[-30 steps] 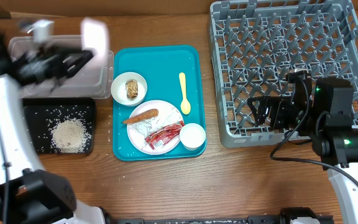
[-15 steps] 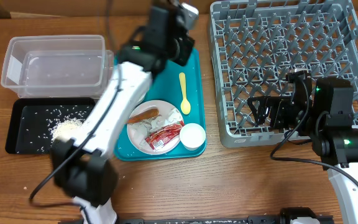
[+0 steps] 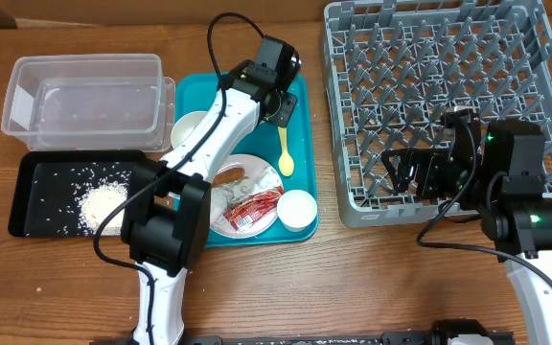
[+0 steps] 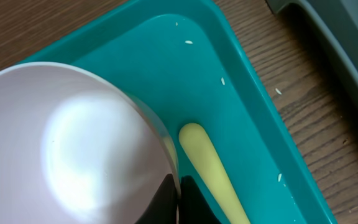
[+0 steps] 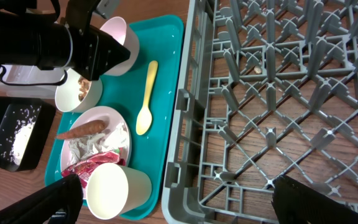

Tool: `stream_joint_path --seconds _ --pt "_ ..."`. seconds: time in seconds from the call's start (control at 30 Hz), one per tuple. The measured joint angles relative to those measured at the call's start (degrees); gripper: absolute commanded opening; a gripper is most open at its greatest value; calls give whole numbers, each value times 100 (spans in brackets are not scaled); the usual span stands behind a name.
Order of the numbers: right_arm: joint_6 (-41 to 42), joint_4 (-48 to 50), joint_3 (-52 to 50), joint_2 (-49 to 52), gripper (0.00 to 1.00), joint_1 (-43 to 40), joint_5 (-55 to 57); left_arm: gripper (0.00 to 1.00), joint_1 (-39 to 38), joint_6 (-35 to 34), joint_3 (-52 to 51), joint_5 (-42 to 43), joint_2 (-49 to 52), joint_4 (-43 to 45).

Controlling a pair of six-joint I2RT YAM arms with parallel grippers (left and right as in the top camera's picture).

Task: Sort waste into correct bins and load items into the dishwasher
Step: 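Carry the emptied pink bowl back onto the teal tray, then grasp the pink bowl with the right gripper from the left gripper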

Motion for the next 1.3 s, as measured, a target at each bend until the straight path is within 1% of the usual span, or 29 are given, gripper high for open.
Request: stream_joint_path --seconds 0.03,0.13,0.2,0.23,0.3,0.33,0.37,0.47,0.53,0.6,0.7,0.77,0.87,1.0,1.03,1.17,1.3 --pt "0 -2 0 0 100 0 0 20 0 -9 0 2 9 -15" --pt "0 20 0 0 99 0 -2 29 0 -90 0 15 50 -55" --pt "9 105 0 0 99 0 -13 31 0 -107 0 17 81 -68" --pt "55 153 0 0 99 2 -20 33 0 -114 0 17 87 -70" --pt "197 275 0 0 97 0 -24 37 0 -111 0 22 92 -87" --pt "337 435 0 0 96 0 -35 38 2 -151 13 20 92 -138" --pt "437 564 0 0 96 2 -48 38 24 -229 63 20 92 -271" --pt "857 1163 0 17 93 63 -63 46 116 -518 487 118 144 -964" --pt "1102 1569 31 120 93 201 -52 48 293 -704 1054 302 203 -1517" --pt "1331 1902 168 389 93 459 -4 48 590 -844 1768 566 240 -2061" --pt "1565 2262 686 1191 93 1038 184 51 1174 -970 2900 970 240 -2736" --pt "1652 2214 1193 1823 93 1423 442 52 1556 -1014 3523 1143 229 -3097" --pt "1738 1991 2197 2951 88 1980 911 55 2055 -1021 4168 1266 216 -3560" --pt "1967 1504 3510 4439 77 2393 1506 53 2378 -1021 4385 1357 184 -3901" --pt "2041 1445 3762 4830 76 2435 1591 53 2428 -1019 4382 1379 184 -3976" --pt "2262 1499 4063 5766 75 2439 1751 53 2509 -1012 4382 1416 184 -4081" --pt "2337 1631 4063 6349 68 2446 1738 54 2520 -1012 4382 1416 184 -4076"
